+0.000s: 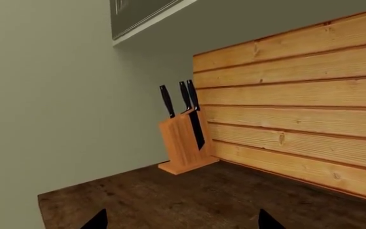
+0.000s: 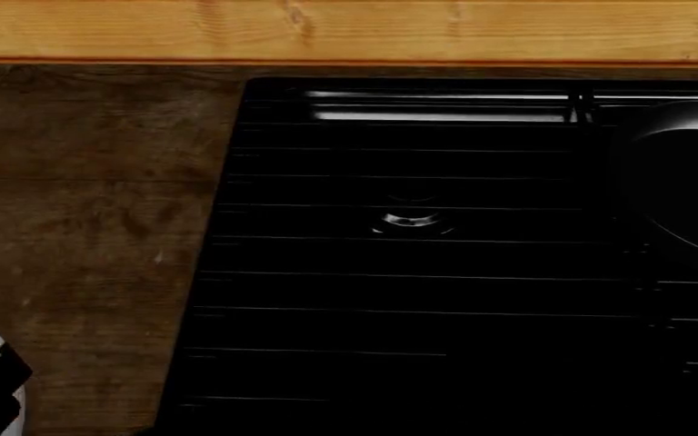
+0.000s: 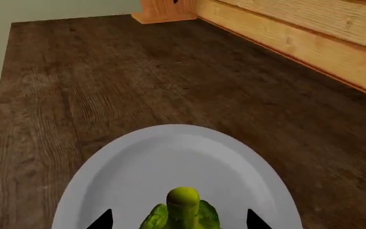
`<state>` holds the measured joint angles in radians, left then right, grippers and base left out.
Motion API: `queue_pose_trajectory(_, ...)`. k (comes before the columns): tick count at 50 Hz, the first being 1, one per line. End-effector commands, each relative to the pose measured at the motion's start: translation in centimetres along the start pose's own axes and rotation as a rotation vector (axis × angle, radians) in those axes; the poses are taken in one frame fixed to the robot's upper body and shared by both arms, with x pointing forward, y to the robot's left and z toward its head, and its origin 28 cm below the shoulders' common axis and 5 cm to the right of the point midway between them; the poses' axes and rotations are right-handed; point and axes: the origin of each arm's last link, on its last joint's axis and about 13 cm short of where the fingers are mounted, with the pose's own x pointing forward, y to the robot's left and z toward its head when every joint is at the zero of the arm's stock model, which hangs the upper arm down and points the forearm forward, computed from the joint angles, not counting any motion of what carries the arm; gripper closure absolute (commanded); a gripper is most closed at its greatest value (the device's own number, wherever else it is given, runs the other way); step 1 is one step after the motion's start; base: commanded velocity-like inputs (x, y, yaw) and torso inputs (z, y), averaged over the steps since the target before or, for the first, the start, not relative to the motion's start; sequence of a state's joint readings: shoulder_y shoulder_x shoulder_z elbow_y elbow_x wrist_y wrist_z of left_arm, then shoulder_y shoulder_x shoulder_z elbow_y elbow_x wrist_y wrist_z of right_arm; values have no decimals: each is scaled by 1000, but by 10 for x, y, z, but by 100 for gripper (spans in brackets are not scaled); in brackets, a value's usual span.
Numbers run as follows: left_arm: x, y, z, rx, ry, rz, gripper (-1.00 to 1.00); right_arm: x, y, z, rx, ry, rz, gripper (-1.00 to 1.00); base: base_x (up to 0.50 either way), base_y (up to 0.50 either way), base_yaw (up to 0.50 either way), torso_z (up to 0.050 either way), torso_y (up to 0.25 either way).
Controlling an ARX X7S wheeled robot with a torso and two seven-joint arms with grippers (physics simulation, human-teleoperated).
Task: Pick the broccoli from the pan and place it on the plate.
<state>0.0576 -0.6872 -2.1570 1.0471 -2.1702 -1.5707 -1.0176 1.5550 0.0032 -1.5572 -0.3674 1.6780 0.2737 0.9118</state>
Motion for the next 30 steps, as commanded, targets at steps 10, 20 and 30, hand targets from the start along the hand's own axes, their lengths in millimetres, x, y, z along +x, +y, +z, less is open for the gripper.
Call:
queue_pose_trajectory(10,-6,3,2,-6,-26,-8,-100,-50,12,38,-49,-188,-41,-100,0,0,0,0,0)
queue_pose_trajectory(20,-7,2,2,-3,-23,-16,-100,-82,0,56,-38,-303,-99,-100,0,0,0,0,0)
queue_pose_trajectory(30,-5,-3,2,-3,-24,-27,-100,-117,-8,60,-61,-390,-193,-100,0,0,0,0,0)
